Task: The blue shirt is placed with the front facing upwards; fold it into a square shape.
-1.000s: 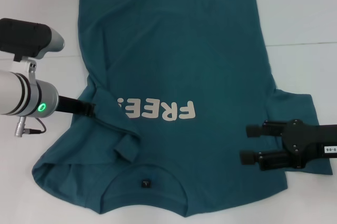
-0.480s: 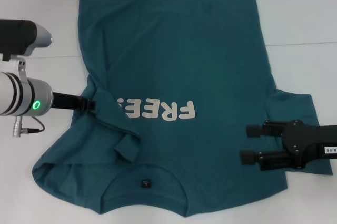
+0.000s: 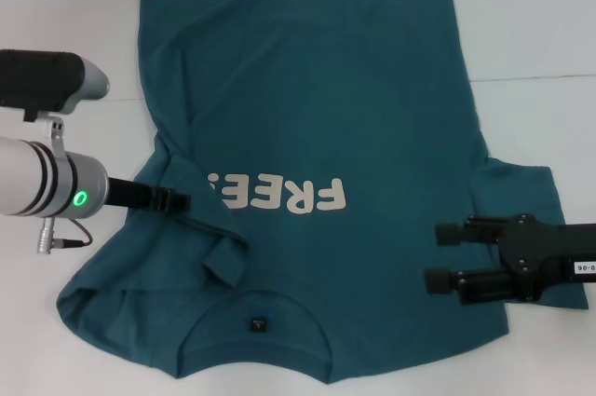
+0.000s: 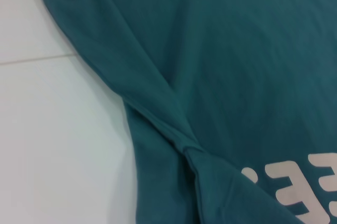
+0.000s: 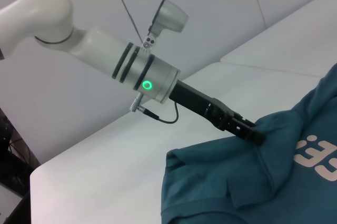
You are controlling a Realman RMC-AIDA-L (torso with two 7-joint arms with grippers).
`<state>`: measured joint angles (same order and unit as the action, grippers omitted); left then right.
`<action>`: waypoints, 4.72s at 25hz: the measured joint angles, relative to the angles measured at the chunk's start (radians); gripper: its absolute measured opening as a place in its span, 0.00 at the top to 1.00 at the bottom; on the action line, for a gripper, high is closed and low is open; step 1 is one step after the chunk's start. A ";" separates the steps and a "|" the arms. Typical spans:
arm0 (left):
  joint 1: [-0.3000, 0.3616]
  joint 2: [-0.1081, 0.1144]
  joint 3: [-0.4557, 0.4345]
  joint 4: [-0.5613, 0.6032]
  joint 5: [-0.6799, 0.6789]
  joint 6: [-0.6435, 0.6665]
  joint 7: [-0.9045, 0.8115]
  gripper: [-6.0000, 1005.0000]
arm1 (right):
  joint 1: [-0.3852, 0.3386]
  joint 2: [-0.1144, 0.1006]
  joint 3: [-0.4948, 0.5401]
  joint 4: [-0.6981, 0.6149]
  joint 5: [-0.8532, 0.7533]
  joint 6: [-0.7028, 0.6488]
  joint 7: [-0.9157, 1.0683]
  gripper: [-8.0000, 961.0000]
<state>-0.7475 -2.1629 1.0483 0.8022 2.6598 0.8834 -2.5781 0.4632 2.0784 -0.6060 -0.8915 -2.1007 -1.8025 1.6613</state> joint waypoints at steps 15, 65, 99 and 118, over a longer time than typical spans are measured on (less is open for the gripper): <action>-0.018 0.004 -0.008 -0.057 0.000 -0.034 0.027 0.73 | 0.000 -0.001 0.003 0.003 -0.002 -0.010 0.002 0.08; 0.001 -0.002 -0.003 -0.003 -0.028 -0.027 0.043 0.74 | -0.014 0.002 0.011 0.000 0.002 -0.072 0.036 0.11; 0.025 0.022 -0.014 0.019 -0.136 -0.040 0.141 0.96 | -0.032 0.005 0.038 -0.002 0.006 -0.075 0.051 0.14; 0.036 0.111 -0.119 0.141 -0.147 0.084 0.139 0.96 | -0.027 0.005 0.047 0.000 0.005 -0.077 0.065 0.14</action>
<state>-0.7118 -2.0519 0.9290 0.9429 2.5131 0.9673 -2.4389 0.4363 2.0830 -0.5589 -0.8911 -2.0958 -1.8791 1.7267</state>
